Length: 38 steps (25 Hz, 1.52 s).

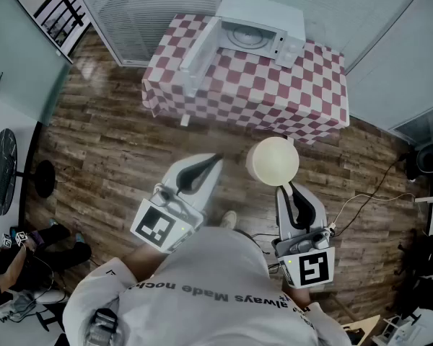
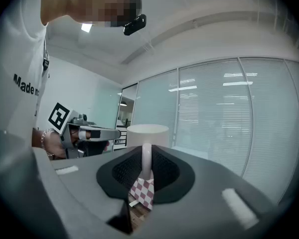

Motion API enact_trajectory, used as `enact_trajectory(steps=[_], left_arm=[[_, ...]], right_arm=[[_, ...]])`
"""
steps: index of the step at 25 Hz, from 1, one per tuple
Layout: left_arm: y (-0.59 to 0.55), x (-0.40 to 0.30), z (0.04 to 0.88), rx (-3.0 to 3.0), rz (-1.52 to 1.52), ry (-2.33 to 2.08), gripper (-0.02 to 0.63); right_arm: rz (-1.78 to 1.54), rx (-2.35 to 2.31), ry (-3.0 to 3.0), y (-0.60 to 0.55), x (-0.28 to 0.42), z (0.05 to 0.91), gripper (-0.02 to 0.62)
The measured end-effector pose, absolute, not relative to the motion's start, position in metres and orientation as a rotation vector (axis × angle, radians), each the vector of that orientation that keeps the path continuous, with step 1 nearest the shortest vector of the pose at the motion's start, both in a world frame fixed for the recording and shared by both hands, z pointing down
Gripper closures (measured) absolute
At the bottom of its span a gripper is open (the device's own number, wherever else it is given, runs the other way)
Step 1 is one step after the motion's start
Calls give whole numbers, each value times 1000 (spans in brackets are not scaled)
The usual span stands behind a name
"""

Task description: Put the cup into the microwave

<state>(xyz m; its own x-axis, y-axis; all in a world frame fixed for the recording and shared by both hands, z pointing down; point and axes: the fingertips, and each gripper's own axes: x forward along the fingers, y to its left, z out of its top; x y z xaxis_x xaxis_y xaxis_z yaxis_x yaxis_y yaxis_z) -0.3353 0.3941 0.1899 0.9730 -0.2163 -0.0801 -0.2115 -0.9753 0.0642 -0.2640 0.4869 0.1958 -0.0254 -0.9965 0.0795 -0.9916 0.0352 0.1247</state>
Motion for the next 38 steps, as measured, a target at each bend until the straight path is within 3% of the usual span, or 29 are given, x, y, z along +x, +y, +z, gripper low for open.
enact_trajectory(steps=[22,38], left_arm=[[442,-276,208,3032,-98,-339,601],[340,-258,205,3028,-116,-330,601]], right_arm=[[-26,2059,-2211,528,-211,203,551],[-47,2031,-2234,421,-195,200,551]])
